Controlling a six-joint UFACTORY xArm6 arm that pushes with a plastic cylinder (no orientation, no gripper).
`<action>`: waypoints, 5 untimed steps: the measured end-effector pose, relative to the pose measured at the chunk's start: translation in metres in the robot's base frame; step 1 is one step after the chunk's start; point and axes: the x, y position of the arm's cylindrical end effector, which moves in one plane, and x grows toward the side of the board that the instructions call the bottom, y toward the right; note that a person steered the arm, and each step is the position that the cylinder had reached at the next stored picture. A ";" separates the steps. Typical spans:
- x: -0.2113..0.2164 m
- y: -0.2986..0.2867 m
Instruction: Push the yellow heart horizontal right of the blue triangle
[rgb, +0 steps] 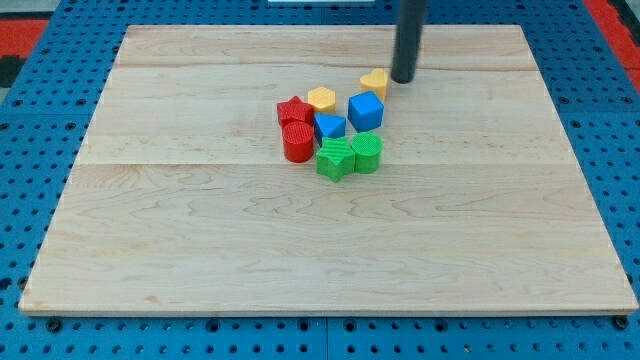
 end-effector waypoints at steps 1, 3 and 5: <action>-0.039 -0.062; 0.023 -0.006; 0.040 0.040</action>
